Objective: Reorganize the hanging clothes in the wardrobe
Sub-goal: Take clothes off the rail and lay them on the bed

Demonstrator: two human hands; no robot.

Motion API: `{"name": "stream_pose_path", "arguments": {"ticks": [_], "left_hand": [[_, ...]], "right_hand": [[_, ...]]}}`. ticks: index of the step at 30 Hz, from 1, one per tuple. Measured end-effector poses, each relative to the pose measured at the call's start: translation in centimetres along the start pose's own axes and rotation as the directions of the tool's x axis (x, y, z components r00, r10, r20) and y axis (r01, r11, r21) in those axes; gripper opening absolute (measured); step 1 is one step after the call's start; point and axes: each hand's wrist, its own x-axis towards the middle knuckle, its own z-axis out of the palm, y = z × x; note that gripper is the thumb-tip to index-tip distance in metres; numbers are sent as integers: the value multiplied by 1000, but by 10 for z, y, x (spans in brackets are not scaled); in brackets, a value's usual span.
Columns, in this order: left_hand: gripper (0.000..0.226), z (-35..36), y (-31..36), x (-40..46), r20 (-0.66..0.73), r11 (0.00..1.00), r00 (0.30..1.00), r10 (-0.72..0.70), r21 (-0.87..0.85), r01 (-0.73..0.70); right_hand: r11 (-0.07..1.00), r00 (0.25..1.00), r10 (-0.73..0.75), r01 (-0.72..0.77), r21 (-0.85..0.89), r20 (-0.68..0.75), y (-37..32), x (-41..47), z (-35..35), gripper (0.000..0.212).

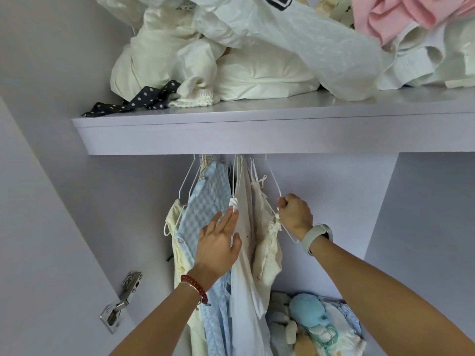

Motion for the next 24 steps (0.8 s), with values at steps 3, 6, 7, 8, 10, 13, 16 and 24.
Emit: {"name": "stream_pose_path", "arguments": {"ticks": [3, 6, 7, 8, 10, 13, 16, 24], "left_hand": [[55, 0, -2, -1, -7, 1000, 1000, -24, -2, 24], [56, 2, -5, -1, 0, 997, 998, -67, -31, 67], [56, 3, -5, -1, -6, 996, 997, -81, -42, 81], [57, 3, -5, -1, -12, 994, 995, -94, -53, 94], [57, 6, -1, 0, -5, 992, 995, -104, -73, 103], [58, 7, 8, -1, 0, 991, 993, -117, -63, 117], [59, 10, 22, -1, -35, 986, 986, -165, 13, 165], [55, 30, 101, -3, -131, 981, 972, 194, 30, -192]], "right_hand": [[997, 991, -5, 15, 74, -133, 3, 4, -4, 27], [988, 980, -33, 61, 140, -197, 15, 1, -12, 28], [984, 976, -38, 73, 160, -214, 21, -2, -13, 31], [980, 972, -36, 79, 182, -231, 28, -7, -13, 31], [975, 967, -17, 73, 210, -255, 45, -18, -13, 30], [975, 961, -22, 81, 205, -277, 68, -33, -17, 34], [976, 945, -1, 72, 208, -326, 94, -50, -28, 36], [981, 979, -41, 2, -194, -200, 159, -133, -70, 49]]}}
